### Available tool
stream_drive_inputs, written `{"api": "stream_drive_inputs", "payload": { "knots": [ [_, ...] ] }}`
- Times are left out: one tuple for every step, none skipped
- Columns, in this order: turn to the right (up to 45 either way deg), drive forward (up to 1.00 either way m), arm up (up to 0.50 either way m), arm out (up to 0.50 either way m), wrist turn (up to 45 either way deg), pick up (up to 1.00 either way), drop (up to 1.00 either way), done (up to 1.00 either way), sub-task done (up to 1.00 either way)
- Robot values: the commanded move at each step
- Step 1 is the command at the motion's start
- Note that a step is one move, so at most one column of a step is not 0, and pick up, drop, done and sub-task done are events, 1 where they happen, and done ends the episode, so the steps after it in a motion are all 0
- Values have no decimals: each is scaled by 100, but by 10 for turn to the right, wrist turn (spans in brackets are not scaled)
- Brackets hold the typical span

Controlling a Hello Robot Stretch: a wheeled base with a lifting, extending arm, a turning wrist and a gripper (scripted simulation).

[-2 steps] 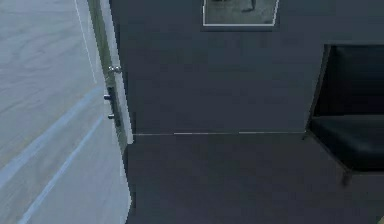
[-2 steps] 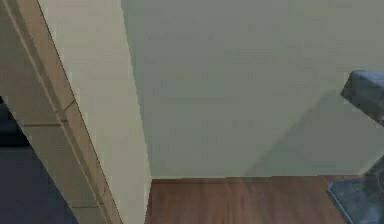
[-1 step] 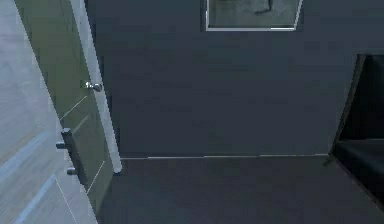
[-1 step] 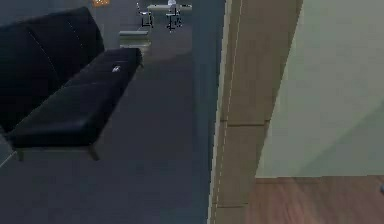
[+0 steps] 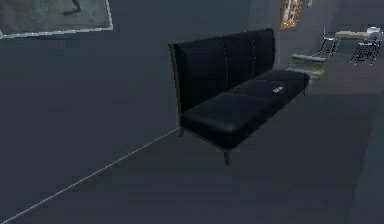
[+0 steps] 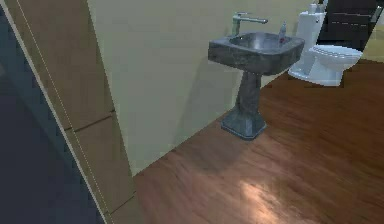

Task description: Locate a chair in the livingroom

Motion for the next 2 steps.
{"api": "stream_drive_inputs", "payload": {
  "knots": [
    [30, 0, 0, 0, 0, 0, 0, 0, 0],
    [-450, 0, 0, 0, 0, 0, 0, 0, 0]
  ]
}}
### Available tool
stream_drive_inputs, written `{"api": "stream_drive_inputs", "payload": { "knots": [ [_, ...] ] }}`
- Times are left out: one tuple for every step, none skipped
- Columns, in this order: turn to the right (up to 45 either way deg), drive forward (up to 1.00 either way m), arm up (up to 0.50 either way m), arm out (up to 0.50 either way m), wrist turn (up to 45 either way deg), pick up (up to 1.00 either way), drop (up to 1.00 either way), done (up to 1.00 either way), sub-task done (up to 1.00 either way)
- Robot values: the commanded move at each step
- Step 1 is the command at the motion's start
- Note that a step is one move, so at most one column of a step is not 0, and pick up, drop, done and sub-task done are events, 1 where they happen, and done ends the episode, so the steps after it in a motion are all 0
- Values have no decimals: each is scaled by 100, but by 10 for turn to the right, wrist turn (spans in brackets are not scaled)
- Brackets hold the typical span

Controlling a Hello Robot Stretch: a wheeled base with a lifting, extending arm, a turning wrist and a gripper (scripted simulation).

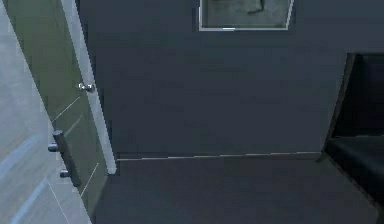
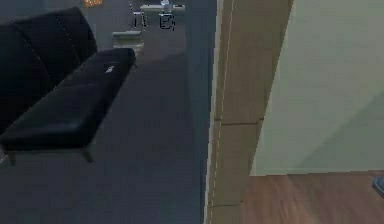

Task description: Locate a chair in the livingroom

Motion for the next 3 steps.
{"api": "stream_drive_inputs", "payload": {
  "knots": [
    [-360, 0, 0, 0, 0, 0, 0, 0, 0],
    [0, 10, 0, 0, 0, 0, 0, 0, 0],
    [450, 0, 0, 0, 0, 0, 0, 0, 0]
  ]
}}
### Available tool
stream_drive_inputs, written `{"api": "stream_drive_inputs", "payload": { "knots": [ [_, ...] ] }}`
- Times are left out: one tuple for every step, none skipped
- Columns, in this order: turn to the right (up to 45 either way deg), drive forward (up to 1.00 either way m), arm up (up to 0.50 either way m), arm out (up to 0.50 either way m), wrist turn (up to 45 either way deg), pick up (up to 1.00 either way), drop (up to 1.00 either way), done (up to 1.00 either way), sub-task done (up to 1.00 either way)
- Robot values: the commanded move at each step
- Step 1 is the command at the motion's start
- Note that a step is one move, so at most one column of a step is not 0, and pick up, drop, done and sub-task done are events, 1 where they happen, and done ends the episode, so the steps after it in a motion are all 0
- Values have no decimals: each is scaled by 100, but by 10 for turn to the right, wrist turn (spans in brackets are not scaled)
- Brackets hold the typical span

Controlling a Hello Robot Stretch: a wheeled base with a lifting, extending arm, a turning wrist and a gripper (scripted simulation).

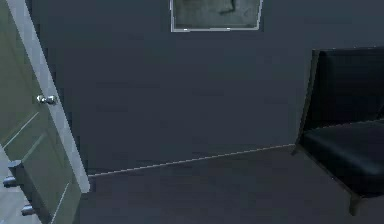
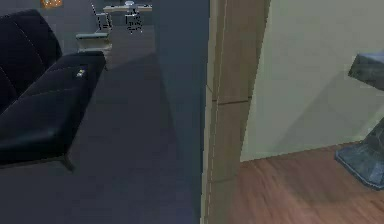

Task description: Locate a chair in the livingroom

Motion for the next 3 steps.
{"api": "stream_drive_inputs", "payload": {
  "knots": [
    [0, 20, 0, 0, 0, 0, 0, 0, 0],
    [450, 0, 0, 0, 0, 0, 0, 0, 0],
    [390, 0, 0, 0, 0, 0, 0, 0, 0]
  ]
}}
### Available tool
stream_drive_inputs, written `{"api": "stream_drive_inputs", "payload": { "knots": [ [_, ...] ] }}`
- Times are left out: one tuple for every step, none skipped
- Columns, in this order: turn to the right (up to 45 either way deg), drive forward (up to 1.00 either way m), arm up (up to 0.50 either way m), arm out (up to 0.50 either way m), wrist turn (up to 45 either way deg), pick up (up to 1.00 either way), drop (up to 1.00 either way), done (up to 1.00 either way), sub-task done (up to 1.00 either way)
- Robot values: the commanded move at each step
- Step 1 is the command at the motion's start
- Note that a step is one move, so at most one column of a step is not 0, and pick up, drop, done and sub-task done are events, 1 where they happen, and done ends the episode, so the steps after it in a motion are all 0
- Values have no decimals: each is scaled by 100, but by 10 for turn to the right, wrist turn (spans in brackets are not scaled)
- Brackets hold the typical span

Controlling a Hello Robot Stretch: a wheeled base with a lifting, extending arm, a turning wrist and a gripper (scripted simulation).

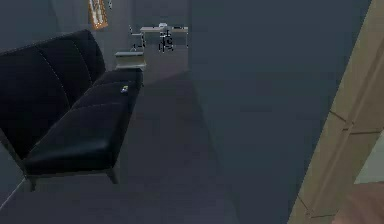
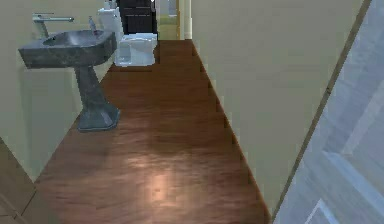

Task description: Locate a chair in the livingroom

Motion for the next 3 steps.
{"api": "stream_drive_inputs", "payload": {
  "knots": [
    [0, 25, 0, 0, 0, 0, 0, 0, 0],
    [-60, 0, 0, 0, 0, 0, 0, 0, 0],
    [0, 100, 0, 0, 0, 0, 0, 0, 0]
  ]
}}
